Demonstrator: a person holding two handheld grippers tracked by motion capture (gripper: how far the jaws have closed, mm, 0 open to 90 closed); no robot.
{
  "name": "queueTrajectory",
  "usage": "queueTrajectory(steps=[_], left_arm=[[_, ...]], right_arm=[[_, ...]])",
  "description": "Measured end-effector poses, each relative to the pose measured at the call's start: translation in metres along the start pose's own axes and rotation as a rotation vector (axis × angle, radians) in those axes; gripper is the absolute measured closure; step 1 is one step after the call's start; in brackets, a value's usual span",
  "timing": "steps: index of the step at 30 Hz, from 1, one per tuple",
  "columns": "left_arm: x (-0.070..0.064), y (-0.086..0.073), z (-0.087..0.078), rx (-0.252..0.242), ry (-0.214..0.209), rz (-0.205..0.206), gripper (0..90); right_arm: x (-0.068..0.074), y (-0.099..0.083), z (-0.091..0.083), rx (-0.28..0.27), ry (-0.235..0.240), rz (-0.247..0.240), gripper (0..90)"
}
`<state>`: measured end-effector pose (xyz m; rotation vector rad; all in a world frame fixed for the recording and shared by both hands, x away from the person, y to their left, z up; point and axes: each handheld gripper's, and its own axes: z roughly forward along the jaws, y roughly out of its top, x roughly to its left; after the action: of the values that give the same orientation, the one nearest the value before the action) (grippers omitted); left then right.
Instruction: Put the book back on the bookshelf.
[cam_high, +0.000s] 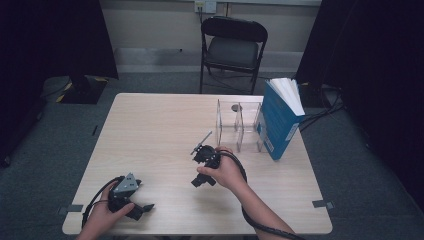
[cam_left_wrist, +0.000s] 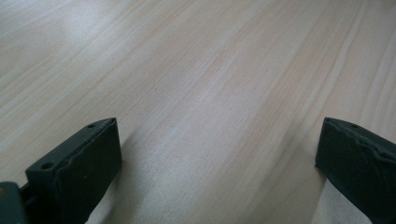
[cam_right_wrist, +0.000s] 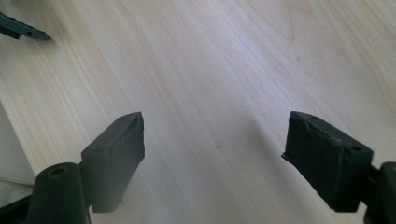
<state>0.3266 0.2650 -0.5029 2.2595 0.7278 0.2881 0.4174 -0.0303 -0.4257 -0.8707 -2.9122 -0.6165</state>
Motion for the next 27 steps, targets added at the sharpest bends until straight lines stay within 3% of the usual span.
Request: queueTrajectory(steps=[13, 27], left_arm=[[0.000, 0.000, 0.000, -0.002, -0.001, -0.001, 0.0], [0.000, 0.000, 0.000, -0.002, -0.001, 0.000, 0.0]], right_arm=[[0.007, 0.005, 0.019, -0.017, 0.037, -0.007, 19.2], [0.016, 0.011, 0.037, -0.010, 0.041, -0.036, 19.3]])
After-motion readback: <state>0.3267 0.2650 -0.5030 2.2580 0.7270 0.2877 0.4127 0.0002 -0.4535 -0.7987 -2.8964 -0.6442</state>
